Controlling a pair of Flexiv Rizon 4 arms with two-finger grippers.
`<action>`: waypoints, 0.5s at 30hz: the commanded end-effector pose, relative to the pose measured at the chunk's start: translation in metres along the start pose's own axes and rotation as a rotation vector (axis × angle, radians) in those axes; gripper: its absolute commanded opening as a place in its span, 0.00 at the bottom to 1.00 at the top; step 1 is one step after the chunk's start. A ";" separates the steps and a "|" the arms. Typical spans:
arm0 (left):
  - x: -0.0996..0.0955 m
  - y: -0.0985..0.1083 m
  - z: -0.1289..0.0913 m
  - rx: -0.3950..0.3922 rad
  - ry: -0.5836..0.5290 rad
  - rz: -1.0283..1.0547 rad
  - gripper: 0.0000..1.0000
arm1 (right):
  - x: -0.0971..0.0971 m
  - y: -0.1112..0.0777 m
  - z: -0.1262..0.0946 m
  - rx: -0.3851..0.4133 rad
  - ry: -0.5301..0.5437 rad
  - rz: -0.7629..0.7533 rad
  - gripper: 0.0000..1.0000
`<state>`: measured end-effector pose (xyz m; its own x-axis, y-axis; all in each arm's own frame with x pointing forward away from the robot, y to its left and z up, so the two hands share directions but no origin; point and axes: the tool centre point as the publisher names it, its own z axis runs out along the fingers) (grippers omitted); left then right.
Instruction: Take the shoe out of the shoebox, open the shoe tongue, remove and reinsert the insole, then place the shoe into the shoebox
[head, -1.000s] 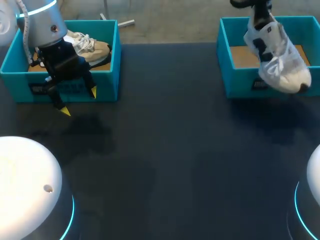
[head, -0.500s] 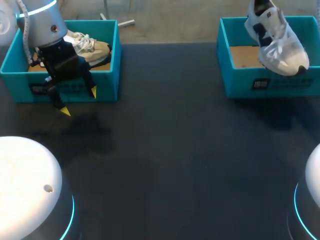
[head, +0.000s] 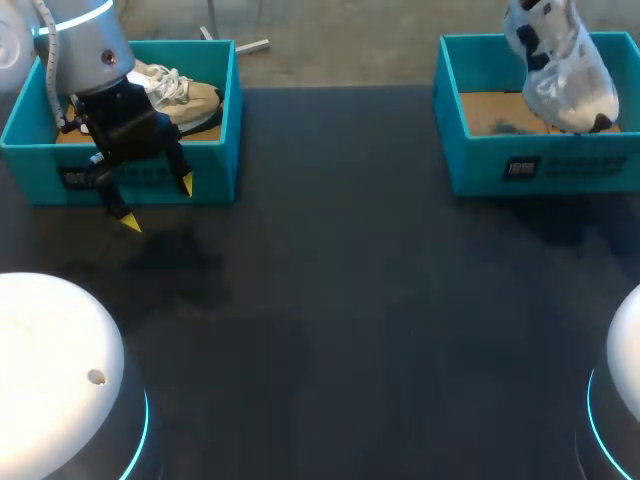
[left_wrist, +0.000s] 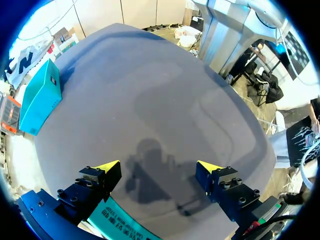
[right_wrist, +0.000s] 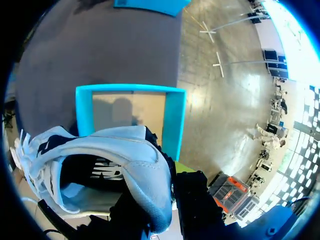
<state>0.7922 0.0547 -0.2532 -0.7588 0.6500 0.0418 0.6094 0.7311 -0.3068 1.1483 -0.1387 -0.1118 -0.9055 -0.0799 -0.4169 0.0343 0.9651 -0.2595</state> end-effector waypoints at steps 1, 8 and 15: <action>0.001 0.000 0.000 -0.003 0.000 -0.001 1.00 | -0.027 -0.013 0.023 -0.036 0.032 -0.013 0.00; 0.001 0.000 0.000 -0.003 0.000 -0.001 1.00 | -0.055 -0.037 0.059 -0.051 0.029 -0.032 0.00; 0.001 0.000 0.000 -0.003 0.000 -0.001 1.00 | -0.064 -0.056 0.078 -0.016 0.041 -0.030 0.00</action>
<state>0.7922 0.0546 -0.2532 -0.7586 0.6502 0.0418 0.6096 0.7310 -0.3068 1.2246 -0.2042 -0.1375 -0.9144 -0.1057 -0.3909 -0.0031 0.9671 -0.2544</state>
